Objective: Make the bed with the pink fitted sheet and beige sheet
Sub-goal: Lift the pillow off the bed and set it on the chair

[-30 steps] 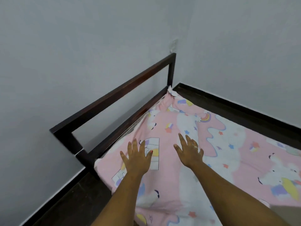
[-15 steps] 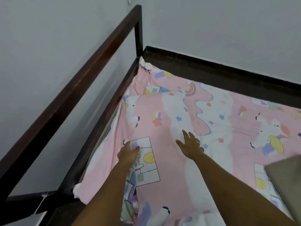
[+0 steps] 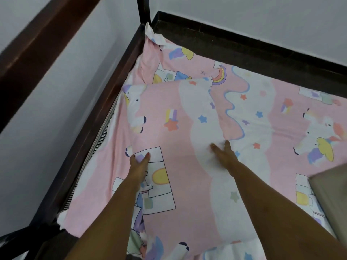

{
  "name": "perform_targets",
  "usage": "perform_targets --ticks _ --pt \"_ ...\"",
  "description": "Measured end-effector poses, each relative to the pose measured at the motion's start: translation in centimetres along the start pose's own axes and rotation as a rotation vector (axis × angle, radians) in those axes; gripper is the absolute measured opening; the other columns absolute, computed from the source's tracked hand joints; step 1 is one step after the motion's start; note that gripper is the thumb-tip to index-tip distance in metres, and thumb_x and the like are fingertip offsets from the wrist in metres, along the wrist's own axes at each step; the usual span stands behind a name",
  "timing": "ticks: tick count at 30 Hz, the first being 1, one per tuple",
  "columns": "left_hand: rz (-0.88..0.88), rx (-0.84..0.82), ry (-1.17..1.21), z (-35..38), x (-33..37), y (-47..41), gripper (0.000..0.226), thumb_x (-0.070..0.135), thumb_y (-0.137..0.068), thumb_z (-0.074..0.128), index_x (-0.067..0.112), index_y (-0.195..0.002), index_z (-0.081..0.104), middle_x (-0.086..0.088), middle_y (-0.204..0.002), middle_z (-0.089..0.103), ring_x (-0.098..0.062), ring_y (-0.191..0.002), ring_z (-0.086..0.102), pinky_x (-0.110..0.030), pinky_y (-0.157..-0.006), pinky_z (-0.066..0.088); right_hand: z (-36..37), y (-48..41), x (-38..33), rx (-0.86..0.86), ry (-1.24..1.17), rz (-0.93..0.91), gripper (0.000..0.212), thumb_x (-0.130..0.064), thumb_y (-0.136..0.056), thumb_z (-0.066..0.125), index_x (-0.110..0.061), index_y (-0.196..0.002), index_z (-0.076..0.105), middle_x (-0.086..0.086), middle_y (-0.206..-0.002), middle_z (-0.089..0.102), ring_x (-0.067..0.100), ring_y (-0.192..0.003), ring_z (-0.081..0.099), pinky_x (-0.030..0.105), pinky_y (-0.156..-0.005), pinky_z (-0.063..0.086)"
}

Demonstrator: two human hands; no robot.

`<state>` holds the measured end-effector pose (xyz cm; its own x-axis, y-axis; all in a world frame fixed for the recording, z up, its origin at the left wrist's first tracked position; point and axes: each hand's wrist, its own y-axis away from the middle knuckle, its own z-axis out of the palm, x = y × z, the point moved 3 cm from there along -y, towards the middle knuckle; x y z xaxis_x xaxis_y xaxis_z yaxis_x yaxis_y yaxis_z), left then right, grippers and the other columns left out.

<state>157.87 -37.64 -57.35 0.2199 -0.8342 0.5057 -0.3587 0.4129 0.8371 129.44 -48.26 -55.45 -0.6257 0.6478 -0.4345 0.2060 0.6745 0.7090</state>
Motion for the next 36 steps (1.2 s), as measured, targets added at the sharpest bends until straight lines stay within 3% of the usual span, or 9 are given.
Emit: perform_targets --ticks 4,7,11,16,21,25,28,31,36 --pt "-0.040 0.032 0.126 0.7 -0.4 0.0 0.075 0.058 -0.078 0.065 0.019 -0.136 0.036 -0.004 -0.130 0.053 -0.027 -0.110 0.055 -0.045 -0.099 0.045 -0.1 -0.3 0.3 0.025 -0.173 0.051 0.088 -0.057 -0.083 0.062 -0.011 -0.148 0.024 0.010 -0.146 0.039 0.030 -0.132 0.040 0.037 -0.104 0.035" --pt "-0.082 0.059 0.201 0.5 -0.9 0.3 0.102 0.076 -0.052 0.070 0.018 -0.132 0.047 -0.003 -0.121 0.060 -0.026 -0.107 0.059 -0.043 -0.097 0.047 -0.9 0.4 0.1 0.049 -0.196 0.067 0.087 -0.061 -0.074 0.069 -0.004 -0.136 0.044 0.013 -0.134 0.051 0.030 -0.121 0.049 0.032 -0.093 0.041" --pt "-0.111 0.056 0.317 0.2 -1.0 2.1 0.093 0.069 -0.062 0.071 0.018 -0.136 0.045 -0.002 -0.121 0.060 -0.026 -0.108 0.059 -0.041 -0.096 0.046 -1.4 1.5 -0.1 -0.048 -0.341 0.054 0.080 -0.059 -0.058 0.081 -0.009 -0.118 0.063 0.008 -0.111 0.067 0.026 -0.098 0.064 0.039 -0.089 0.053" --pt "-0.062 0.076 0.528 -0.7 -0.7 5.0 0.090 0.057 -0.069 0.074 0.029 -0.144 0.034 0.000 -0.126 0.059 -0.025 -0.106 0.063 -0.043 -0.092 0.051 -1.7 4.2 -1.1 -0.117 -0.496 0.000 0.048 -0.036 -0.069 0.083 -0.011 -0.107 0.068 0.010 -0.099 0.071 0.028 -0.089 0.068 0.036 -0.076 0.055" --pt "0.030 0.162 0.651 -2.8 -0.4 9.3 0.076 0.050 -0.070 0.077 0.018 -0.132 0.049 -0.005 -0.119 0.064 -0.026 -0.103 0.064 -0.045 -0.094 0.051 -2.4 8.6 -2.4 -0.129 -0.557 -0.096 0.025 -0.023 -0.076 0.079 -0.010 -0.095 0.068 0.010 -0.088 0.070 0.025 -0.078 0.067 0.029 -0.062 0.052" --pt "0.108 0.205 0.751 -4.6 -0.9 14.1 0.058 0.038 -0.075 0.077 0.011 -0.122 0.055 -0.007 -0.115 0.065 -0.028 -0.103 0.065 -0.045 -0.092 0.052 -2.9 12.6 -2.5 -0.149 -0.572 -0.181 0.024 -0.021 -0.075 0.080 -0.010 -0.093 0.069 0.012 -0.089 0.071 0.027 -0.080 0.068 0.035 -0.071 0.056" --pt "0.183 0.242 0.813 -6.0 -2.2 18.0 0.043 0.033 -0.077 0.076 0.021 -0.111 0.052 -0.003 -0.104 0.066 -0.026 -0.095 0.066 -0.042 -0.090 0.053 -3.0 15.7 -2.3 -0.202 -0.585 -0.234 0.030 -0.020 -0.074 0.081 -0.006 -0.099 0.070 0.013 -0.092 0.072 0.029 -0.083 0.068 0.037 -0.074 0.056" --pt "0.231 0.288 0.882 -7.5 -4.4 21.4 0.047 0.036 -0.072 0.079 0.019 -0.110 0.057 -0.004 -0.104 0.068 -0.026 -0.095 0.067 -0.043 -0.089 0.053 -2.7 18.6 -1.9 -0.261 -0.585 -0.287 0.031 -0.018 -0.073 0.081 -0.005 -0.099 0.070 0.012 -0.089 0.072 0.025 -0.075 0.068 0.030 -0.064 0.054" --pt "0.257 0.409 1.030 -9.2 -10.4 27.9 0.054 0.031 -0.072 0.080 0.012 -0.118 0.060 -0.009 -0.107 0.068 -0.029 -0.097 0.066 -0.046 -0.089 0.053 -1.9 23.5 0.0 -0.400 -0.511 -0.338 0.041 -0.021 -0.067 0.085 -0.005 -0.102 0.071 0.013 -0.095 0.073 0.029 -0.086 0.070 0.038 -0.078 0.056"
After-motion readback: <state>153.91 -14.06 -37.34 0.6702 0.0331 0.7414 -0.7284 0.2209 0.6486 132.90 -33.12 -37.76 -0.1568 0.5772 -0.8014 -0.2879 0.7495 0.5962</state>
